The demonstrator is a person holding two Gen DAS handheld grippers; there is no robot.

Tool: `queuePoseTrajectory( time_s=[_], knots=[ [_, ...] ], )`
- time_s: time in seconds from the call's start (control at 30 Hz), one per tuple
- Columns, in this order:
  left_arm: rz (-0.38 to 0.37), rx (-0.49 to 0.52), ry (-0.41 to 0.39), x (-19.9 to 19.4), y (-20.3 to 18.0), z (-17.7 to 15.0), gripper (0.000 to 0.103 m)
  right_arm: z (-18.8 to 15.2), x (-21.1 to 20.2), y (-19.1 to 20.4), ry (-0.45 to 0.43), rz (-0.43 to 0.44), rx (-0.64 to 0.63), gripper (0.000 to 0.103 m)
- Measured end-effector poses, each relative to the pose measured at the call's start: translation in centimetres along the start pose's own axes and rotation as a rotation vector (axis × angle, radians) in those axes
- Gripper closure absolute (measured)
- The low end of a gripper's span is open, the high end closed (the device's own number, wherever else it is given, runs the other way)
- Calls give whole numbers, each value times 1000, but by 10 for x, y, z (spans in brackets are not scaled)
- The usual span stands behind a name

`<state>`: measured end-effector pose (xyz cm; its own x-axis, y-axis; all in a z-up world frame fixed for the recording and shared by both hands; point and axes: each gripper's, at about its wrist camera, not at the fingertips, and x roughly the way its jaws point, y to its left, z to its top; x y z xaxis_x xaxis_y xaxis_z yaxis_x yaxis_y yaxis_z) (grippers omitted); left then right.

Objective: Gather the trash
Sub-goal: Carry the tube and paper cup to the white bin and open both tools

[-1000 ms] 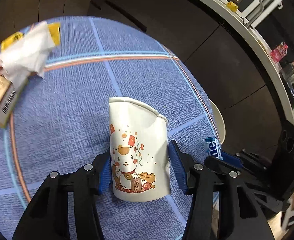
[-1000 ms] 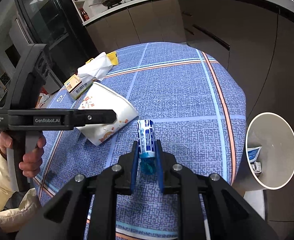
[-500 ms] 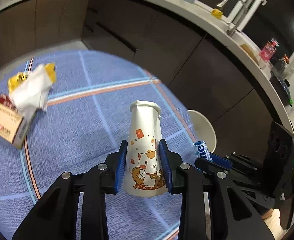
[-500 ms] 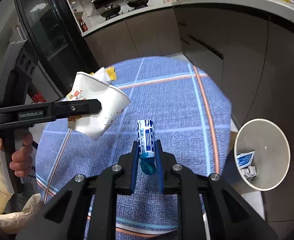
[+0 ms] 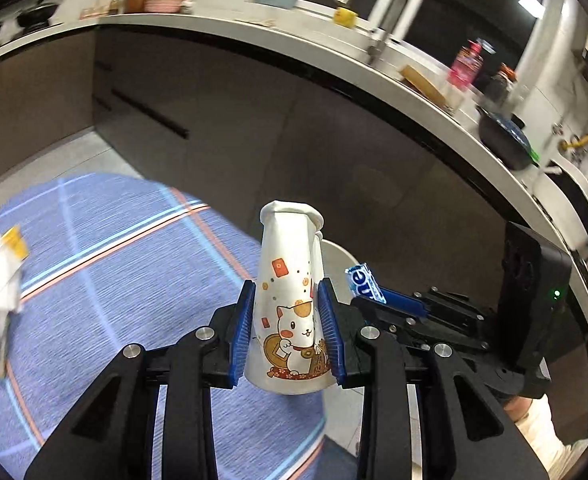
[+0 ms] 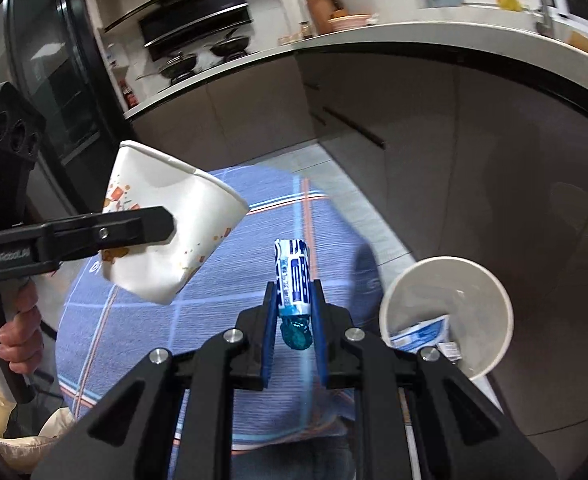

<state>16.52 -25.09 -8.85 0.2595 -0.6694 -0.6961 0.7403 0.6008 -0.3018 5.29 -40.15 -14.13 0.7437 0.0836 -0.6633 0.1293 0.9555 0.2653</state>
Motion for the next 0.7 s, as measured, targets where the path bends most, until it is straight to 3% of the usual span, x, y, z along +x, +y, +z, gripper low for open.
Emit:
queuePoseTrajectory(
  time_s=[0.33,0.7],
  knots=[
    [-46,89,49,56,-42,16,73,-8,-8,-61,-17,-105,102,86],
    [-36,135,175,148,-55,25,73,-26,24,-122,42,-165,194,86]
  ],
)
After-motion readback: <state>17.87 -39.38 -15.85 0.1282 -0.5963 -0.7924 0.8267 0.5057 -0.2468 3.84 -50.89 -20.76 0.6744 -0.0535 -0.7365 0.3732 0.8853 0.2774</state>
